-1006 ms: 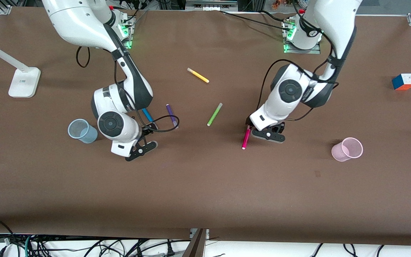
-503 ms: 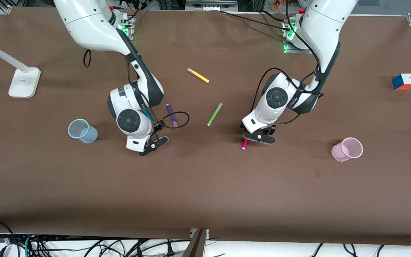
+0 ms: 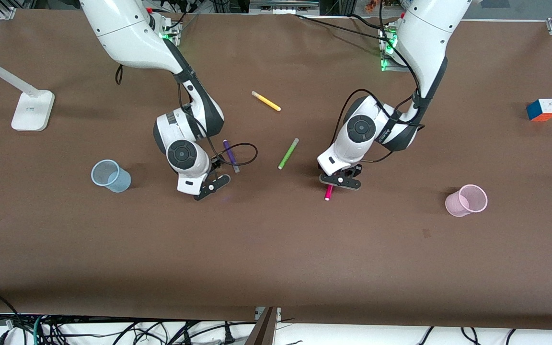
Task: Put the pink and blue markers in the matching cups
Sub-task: 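Grasp the blue marker with the right gripper while the left gripper grasps pink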
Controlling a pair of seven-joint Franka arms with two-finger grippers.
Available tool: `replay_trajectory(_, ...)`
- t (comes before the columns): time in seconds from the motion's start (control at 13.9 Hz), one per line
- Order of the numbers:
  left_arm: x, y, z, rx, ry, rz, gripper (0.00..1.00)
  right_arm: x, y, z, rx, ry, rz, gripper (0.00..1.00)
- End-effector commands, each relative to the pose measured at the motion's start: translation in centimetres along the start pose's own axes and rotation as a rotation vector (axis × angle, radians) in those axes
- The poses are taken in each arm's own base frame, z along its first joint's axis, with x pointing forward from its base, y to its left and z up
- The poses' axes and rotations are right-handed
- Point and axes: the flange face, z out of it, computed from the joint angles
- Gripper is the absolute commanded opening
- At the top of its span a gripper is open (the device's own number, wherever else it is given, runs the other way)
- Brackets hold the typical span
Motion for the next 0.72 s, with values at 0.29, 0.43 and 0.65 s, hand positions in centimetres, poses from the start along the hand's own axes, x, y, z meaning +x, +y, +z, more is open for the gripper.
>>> replay_trajectory(0.29, 1.5, -0.8, -2.8, 0.025, 0.015, -0.083, 0.0, -1.2, -0.2, -0.3, -0.005, 0.012, -0.004, 0.56)
replay_trajectory(0.43, 3.0, -3.5, -6.8, 0.047, -0.022, -0.13, 0.0, -1.3, -0.2, -0.2, -0.005, 0.01, -0.004, 0.34)
replay_trajectory(0.65, 5.0, -8.0, -12.8, 0.077, -0.146, -0.089, 0.0, -1.3, -0.2, -0.1, -0.005, 0.007, -0.004, 0.16)
